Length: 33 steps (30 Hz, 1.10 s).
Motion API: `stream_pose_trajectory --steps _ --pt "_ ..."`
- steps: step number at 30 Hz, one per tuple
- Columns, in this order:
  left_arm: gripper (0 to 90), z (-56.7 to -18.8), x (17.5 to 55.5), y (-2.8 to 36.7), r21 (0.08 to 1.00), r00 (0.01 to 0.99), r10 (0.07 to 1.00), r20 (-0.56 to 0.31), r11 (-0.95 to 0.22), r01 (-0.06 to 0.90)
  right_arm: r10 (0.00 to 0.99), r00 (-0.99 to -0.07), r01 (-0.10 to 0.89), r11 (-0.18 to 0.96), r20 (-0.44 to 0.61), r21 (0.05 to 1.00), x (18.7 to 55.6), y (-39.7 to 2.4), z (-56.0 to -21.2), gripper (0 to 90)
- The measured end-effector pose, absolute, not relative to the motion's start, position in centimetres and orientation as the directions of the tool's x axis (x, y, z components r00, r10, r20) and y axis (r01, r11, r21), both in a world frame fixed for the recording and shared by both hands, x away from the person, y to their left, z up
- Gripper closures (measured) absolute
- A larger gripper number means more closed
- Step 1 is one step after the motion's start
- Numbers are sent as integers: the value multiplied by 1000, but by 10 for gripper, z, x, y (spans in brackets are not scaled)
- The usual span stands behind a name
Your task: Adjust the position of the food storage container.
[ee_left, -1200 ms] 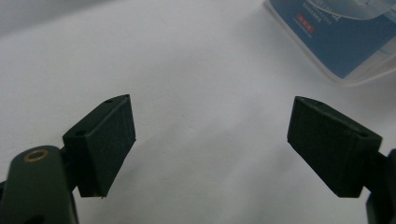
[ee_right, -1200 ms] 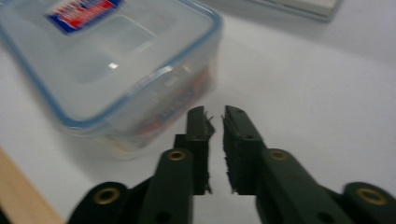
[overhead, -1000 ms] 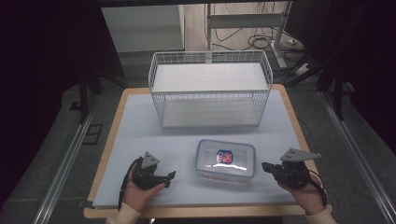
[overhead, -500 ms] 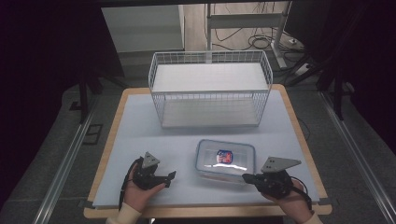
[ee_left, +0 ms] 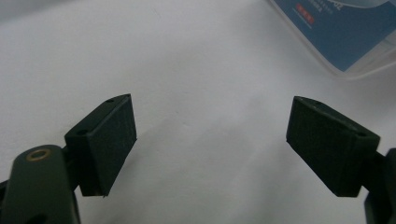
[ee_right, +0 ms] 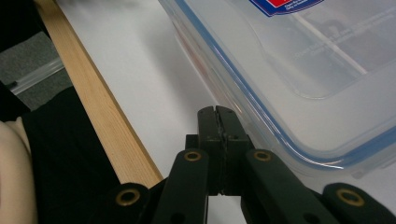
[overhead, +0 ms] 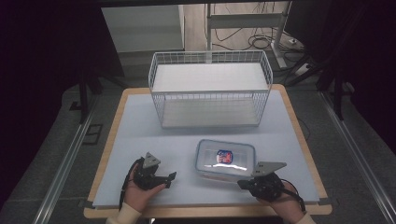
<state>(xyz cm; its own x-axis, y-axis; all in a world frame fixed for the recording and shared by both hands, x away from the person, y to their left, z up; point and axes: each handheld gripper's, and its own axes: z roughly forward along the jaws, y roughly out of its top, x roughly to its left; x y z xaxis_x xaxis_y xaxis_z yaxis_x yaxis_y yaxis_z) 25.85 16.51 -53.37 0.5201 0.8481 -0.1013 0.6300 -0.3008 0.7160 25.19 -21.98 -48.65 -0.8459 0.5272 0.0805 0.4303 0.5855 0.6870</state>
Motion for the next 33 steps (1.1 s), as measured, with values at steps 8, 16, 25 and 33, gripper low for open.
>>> stream_pose_trajectory --steps 8,16,25,33 --pt "159 -534 259 164 717 518 849 -105 -296 631 537 -842 428 606 53 671 253 -221 -488 898" --pt "159 -535 259 165 714 519 848 -105 -299 633 592 -805 453 593 21 666 260 -231 -491 897" --pt "158 -536 260 165 711 517 849 -107 -298 637 629 -777 474 564 21 676 266 -237 -493 896" --pt "158 -534 260 166 719 512 851 -116 -284 635 609 -793 440 566 6 697 252 -237 -477 897"
